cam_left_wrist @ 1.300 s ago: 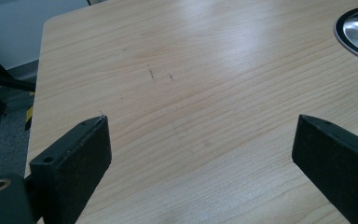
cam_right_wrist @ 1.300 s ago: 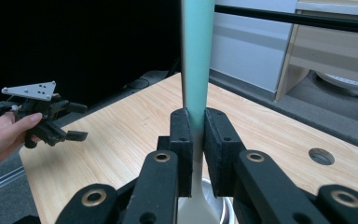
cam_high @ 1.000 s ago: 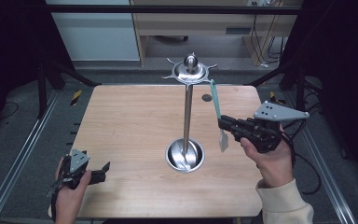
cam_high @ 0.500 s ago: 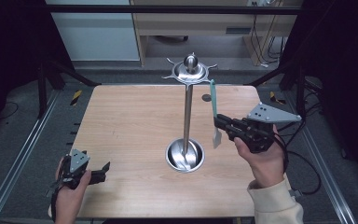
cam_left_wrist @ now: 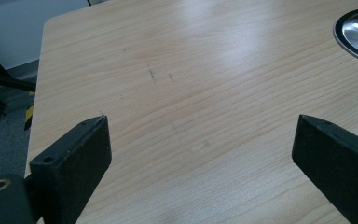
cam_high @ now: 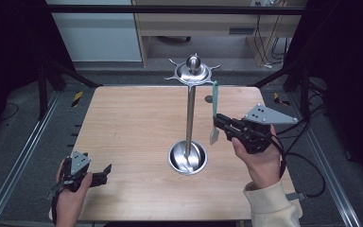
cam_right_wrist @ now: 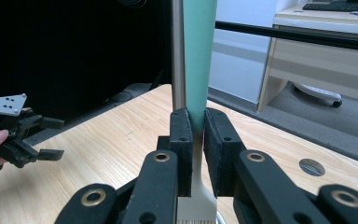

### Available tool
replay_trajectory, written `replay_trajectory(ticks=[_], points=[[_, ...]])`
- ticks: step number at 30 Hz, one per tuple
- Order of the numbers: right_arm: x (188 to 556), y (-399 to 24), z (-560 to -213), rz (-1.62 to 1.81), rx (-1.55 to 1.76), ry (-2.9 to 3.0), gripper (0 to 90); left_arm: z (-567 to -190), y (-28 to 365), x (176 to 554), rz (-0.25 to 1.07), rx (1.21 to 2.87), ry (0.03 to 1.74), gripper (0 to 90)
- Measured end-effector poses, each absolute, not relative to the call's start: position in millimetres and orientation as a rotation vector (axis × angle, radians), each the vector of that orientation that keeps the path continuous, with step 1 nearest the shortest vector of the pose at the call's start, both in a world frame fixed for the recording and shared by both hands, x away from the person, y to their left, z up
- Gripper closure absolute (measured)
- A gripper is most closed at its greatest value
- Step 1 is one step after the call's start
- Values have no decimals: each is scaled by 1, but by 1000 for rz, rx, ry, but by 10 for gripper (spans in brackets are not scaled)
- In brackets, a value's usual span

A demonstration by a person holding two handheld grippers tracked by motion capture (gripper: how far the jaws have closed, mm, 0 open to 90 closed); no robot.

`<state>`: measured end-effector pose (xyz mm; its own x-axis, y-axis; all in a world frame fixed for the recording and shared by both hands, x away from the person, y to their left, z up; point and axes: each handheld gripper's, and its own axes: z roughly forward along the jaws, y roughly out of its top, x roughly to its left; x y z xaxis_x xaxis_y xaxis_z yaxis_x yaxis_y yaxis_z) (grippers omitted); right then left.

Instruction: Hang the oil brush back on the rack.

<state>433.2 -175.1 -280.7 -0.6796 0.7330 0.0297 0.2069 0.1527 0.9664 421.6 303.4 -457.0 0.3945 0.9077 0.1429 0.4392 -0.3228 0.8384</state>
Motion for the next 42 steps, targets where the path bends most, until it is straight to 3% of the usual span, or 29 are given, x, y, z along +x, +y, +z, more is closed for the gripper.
replay_trajectory(ticks=[23, 29, 32, 42], points=[[439, -174, -279, 1527, 901, 1993, 814, -458, 303, 422, 810, 1926, 1152, 41], [437, -179, -277, 1512, 901, 1998, 777, -458, 303, 422, 806, 1925, 1154, 41], [435, -183, -277, 1499, 909, 1992, 714, -458, 303, 422, 807, 1926, 1154, 41], [439, -212, -280, 1389, 1018, 1916, 328, -459, 301, 423, 809, 1934, 1150, 40]])
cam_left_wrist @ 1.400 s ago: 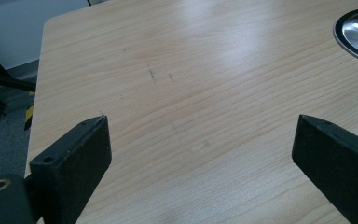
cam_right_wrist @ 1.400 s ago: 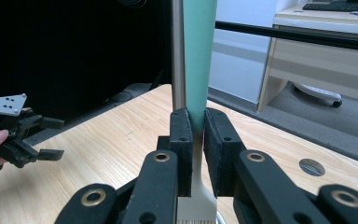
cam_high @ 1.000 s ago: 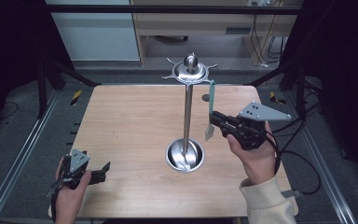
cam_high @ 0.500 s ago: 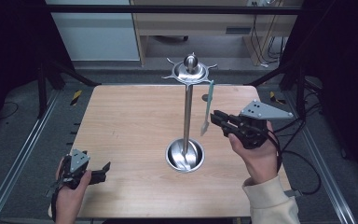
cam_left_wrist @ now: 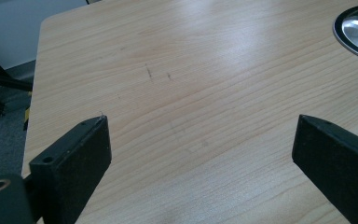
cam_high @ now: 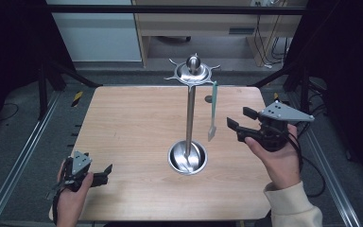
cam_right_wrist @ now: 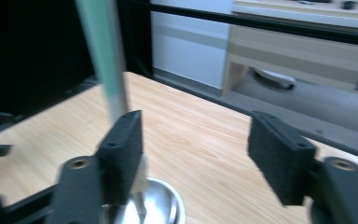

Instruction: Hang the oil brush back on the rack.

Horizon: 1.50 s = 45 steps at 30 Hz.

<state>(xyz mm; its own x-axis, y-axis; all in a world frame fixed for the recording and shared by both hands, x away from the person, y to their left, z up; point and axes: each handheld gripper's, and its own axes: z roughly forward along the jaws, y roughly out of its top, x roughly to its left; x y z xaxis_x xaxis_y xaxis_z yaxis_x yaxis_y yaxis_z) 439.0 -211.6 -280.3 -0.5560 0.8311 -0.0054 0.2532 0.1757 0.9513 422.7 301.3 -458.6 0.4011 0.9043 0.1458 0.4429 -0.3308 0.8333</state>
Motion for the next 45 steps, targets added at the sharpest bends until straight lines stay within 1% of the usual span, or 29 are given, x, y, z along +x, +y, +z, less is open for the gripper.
replay_trajectory(ticks=[5, 6, 12, 17, 26, 38, 45], points=[[443, -228, -283, 1326, 1073, 1855, 211, -459, 301, 423, 814, 1932, 1156, 40], [444, -233, -285, 1307, 1083, 1839, 175, -459, 302, 423, 815, 1932, 1157, 40], [449, -247, -295, 1281, 1137, 1801, 75, -459, 302, 423, 814, 1926, 1153, 38], [449, -251, -308, 1262, 1147, 1824, 60, -458, 303, 423, 847, 1904, 1158, 37], [450, -252, -338, 1226, 1178, 1848, 67, -459, 303, 423, 837, 1902, 1152, 34], [463, -247, -371, 1156, 1224, 1919, 85, -459, 304, 423, 832, 1906, 1147, 34], [474, -243, -384, 1103, 1252, 1972, 93, -459, 304, 423, 825, 1911, 1148, 34]])
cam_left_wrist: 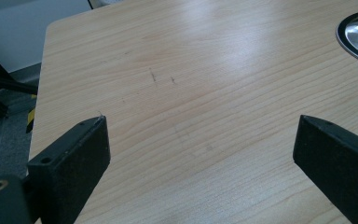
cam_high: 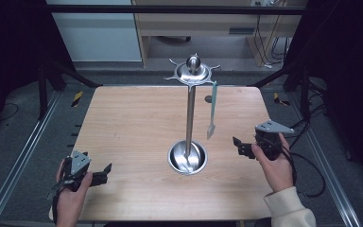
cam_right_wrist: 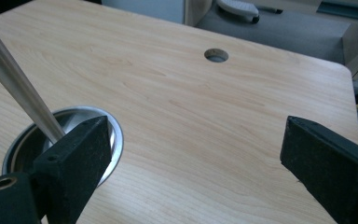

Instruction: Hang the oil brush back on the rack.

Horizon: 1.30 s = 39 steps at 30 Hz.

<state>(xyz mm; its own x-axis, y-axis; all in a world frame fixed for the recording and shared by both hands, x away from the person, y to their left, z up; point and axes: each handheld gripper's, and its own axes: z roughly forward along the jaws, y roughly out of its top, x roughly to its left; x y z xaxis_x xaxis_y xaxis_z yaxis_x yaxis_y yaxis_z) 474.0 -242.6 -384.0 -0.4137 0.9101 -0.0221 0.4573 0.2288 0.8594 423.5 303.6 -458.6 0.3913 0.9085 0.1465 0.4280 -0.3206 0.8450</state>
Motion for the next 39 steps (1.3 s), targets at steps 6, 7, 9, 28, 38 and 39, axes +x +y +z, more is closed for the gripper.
replay_trajectory(ticks=[6, 7, 9, 28, 38, 39], points=[[487, -239, -393, 1043, 1275, 2026, 100, -459, 303, 424, 818, 1922, 1146, 33], [489, -238, -395, 1034, 1285, 2036, 100, -459, 303, 424, 817, 1923, 1146, 33], [494, -237, -399, 1004, 1289, 2059, 103, -459, 303, 424, 816, 1923, 1145, 33], [533, -232, -438, 828, 1405, 2209, 122, -459, 304, 425, 807, 1929, 1144, 33], [546, -226, -451, 805, 1407, 2194, 157, -459, 305, 425, 806, 1926, 1145, 33], [547, -225, -452, 808, 1411, 2193, 159, -459, 305, 425, 806, 1925, 1146, 33]])
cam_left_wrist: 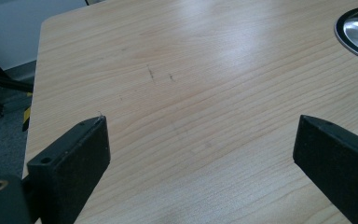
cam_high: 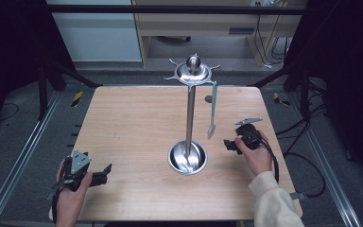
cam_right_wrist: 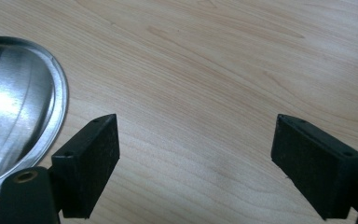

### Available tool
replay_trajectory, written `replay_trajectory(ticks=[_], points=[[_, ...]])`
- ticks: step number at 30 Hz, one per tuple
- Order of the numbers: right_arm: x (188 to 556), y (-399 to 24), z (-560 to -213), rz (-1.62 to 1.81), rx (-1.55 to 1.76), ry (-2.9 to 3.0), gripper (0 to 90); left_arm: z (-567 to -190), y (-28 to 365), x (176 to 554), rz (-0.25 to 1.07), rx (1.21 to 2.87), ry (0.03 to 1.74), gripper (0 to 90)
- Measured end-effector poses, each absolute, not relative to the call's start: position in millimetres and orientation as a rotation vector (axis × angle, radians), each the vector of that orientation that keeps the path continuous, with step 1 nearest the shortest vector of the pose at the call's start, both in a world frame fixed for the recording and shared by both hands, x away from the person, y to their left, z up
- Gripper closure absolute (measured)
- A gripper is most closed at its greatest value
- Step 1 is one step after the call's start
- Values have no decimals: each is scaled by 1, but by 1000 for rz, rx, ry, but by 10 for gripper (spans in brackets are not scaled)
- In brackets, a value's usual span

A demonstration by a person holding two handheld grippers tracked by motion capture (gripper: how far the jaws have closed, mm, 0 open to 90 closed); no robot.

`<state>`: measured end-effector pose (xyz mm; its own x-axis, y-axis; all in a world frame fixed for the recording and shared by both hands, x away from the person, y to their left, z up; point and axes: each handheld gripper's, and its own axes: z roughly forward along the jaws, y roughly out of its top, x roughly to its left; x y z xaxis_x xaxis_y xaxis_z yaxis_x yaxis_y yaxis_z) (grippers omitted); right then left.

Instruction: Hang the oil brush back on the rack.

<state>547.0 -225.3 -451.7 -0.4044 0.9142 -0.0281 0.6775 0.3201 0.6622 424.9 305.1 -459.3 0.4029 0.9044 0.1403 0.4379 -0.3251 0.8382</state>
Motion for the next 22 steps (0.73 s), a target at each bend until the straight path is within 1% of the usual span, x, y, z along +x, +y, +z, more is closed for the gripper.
replay_trajectory(ticks=[12, 22], points=[[559, -215, -471, 741, 1460, 2251, 159, -462, 305, 427, 793, 1944, 1149, 33], [556, -211, -473, 778, 1462, 2270, 160, -470, 301, 436, 747, 2015, 1154, 34]])
